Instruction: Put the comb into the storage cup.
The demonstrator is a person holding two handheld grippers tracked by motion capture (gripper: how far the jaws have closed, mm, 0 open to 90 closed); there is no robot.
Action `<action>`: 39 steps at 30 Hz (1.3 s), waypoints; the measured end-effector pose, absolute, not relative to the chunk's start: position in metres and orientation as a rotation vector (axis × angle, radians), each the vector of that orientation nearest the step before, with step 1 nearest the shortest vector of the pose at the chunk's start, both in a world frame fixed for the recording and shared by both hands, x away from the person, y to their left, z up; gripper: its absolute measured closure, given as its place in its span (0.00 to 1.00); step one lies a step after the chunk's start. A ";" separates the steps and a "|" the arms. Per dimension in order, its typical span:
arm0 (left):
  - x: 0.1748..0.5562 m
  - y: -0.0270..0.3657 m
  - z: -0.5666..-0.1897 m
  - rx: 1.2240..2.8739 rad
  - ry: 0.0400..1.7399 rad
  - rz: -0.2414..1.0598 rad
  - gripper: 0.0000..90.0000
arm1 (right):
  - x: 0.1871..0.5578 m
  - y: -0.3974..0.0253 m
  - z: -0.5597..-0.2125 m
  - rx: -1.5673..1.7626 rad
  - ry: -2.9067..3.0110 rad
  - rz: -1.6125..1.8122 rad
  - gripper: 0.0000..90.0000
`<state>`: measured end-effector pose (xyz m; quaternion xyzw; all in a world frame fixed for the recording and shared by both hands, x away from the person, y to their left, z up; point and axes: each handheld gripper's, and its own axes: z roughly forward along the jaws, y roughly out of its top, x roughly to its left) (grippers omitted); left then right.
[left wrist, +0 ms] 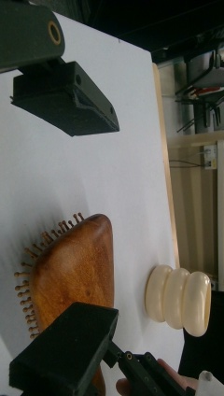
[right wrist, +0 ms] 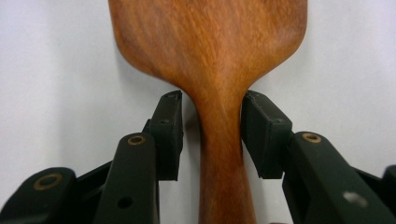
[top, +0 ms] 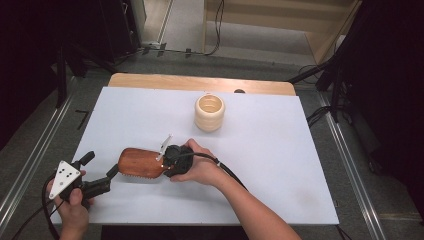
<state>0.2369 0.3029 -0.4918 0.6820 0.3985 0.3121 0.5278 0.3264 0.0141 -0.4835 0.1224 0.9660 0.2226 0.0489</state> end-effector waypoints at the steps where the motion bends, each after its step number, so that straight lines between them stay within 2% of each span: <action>1: 0.237 0.303 -0.492 1.630 0.952 0.746 0.11 | 0.326 0.015 -0.484 0.382 2.940 0.684 0.67; 10: 0.237 0.303 -0.492 1.631 0.952 0.751 0.11 | 0.326 0.015 -0.483 0.393 2.960 0.690 0.77; 39: 0.237 0.306 -0.491 1.601 0.959 0.737 0.11 | 0.314 -0.009 -0.482 0.450 2.829 0.971 0.78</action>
